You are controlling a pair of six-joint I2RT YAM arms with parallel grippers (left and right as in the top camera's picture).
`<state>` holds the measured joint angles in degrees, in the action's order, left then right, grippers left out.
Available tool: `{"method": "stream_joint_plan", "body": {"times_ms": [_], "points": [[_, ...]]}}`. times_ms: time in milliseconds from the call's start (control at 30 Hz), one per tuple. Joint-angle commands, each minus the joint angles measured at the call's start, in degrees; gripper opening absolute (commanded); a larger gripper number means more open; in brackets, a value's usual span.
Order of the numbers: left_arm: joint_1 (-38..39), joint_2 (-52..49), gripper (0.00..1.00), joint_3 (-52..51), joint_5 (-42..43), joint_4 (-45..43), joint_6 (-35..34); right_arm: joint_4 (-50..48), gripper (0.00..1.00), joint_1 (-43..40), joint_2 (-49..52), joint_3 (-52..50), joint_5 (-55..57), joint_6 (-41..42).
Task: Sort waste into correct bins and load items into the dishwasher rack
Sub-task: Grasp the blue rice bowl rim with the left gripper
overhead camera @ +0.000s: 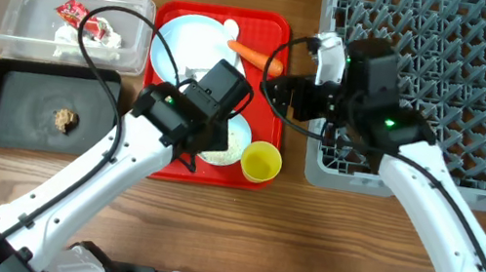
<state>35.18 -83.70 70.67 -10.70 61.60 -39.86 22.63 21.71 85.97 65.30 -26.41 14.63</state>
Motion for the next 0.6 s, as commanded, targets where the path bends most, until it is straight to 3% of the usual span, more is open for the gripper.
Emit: {"method": "stream_joint_plan", "body": {"times_ms": [0, 333, 567], "points": [[-0.42, -1.44, 0.58, 0.52, -1.18, -1.27, -1.09, -0.76, 0.96, -0.04, 0.48, 0.98, 3.37, 1.49], [-8.11, -4.28, 0.56, 0.39, 2.49, -2.12, -0.04, -1.73, 0.95, 0.09, 0.94, 0.98, 4.24, 1.92], [-4.48, -5.05, 0.54, 0.20, 6.69, -7.61, 15.30, -0.42, 0.95, -2.34, 0.70, 0.98, 5.81, 2.49]]}}
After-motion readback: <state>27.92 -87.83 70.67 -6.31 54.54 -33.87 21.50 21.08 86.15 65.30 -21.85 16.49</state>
